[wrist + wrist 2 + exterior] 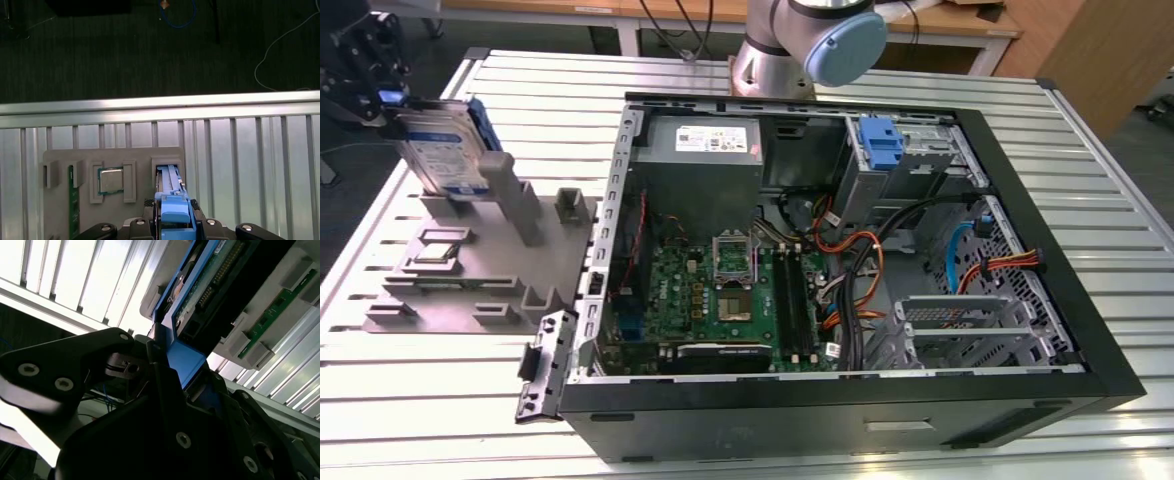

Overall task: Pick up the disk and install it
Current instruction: 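Pick up the disk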

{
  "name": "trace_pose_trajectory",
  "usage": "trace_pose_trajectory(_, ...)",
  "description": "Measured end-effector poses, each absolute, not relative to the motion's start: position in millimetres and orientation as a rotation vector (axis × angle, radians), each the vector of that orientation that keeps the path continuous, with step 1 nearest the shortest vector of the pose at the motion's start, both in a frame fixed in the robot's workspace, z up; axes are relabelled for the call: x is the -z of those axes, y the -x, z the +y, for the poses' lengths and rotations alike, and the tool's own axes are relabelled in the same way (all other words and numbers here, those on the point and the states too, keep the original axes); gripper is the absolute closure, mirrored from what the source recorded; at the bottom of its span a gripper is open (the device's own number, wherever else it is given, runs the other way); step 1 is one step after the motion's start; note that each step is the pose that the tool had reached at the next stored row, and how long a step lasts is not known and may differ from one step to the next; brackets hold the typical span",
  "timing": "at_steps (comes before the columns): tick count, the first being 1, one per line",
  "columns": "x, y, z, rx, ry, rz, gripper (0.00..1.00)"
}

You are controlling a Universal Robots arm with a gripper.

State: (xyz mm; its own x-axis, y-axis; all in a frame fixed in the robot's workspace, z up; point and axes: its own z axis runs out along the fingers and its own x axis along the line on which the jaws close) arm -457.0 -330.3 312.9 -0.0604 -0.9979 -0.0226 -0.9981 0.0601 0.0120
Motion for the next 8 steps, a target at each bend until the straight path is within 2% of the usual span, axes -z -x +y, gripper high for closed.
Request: trace_pose_trajectory(8,-317.3,457.0,-330.3,-0.036,2.148,2.282,0.63)
